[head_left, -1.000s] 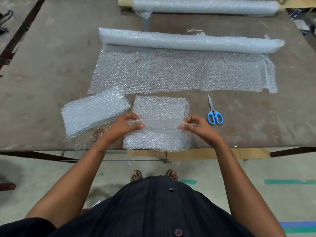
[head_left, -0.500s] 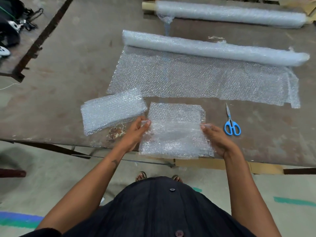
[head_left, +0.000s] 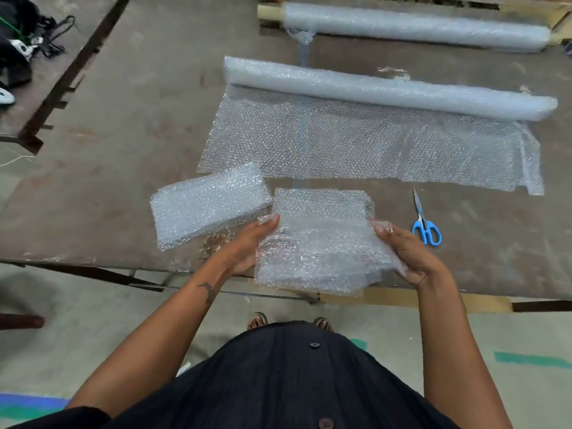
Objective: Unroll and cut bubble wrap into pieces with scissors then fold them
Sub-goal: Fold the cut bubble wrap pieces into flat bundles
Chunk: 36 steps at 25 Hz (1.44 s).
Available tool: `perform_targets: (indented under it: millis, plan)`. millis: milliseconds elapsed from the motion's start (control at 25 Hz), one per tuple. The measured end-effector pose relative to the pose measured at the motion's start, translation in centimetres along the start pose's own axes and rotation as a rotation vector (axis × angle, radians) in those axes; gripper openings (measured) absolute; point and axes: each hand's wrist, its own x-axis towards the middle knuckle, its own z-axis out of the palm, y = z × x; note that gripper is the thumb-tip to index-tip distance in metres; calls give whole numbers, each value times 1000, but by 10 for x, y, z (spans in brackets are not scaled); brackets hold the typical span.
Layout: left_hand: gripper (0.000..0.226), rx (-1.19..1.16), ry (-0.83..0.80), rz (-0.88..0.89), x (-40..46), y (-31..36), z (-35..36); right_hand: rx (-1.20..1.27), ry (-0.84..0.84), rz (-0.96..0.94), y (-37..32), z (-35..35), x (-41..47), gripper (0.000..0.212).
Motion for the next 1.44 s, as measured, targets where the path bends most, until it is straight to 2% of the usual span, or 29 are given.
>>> perform_targets:
  millis: [160,240,320,440,600,800,880,960,1040,1160,1240,1320,1400,1440]
  plan:
    - [87,32,-12,23,3,4,-6,-34,73,-21,-3,0,3,44]
    - [81,13,70,89,4,4,-17,-114,145,-30,-3,9,9,41]
    - [76,102,225,161,-1,6,-23,-231,198,-78,-1,27,17,33]
    - [47,252,520,304,-6,2,-46,-294,181,-105,3,69,34,14]
    - [41,411,867,464,-21,15,-96,-332,170,-177,1,151,72,18]
    - [40,590,1036,431,-24,41,-172,-560,266,-309,1,242,140,30]
    - [39,697,1062,405,-19,44,-199,-721,306,-329,7,267,160,28]
    - [41,705,1060,370,-16,46,-212,-780,351,-370,17,284,170,25]
    - [54,698,1073,335,-18,46,-212,-837,426,-448,29,293,170,29]
    - [76,841,1219,412,-27,38,-191,-1169,548,-607,46,295,165,43]
    - [71,1021,1184,535,-26,41,-166,-1344,450,-740,51,304,159,51]
    - [62,1292,1004,577,-12,39,-152,-1529,216,-815,62,318,158,56]
    - [58,1496,853,455,3,30,-161,-1622,45,-753,75,325,165,61]
    - [61,1512,816,354,6,23,-171,-1620,0,-711,80,322,170,63]
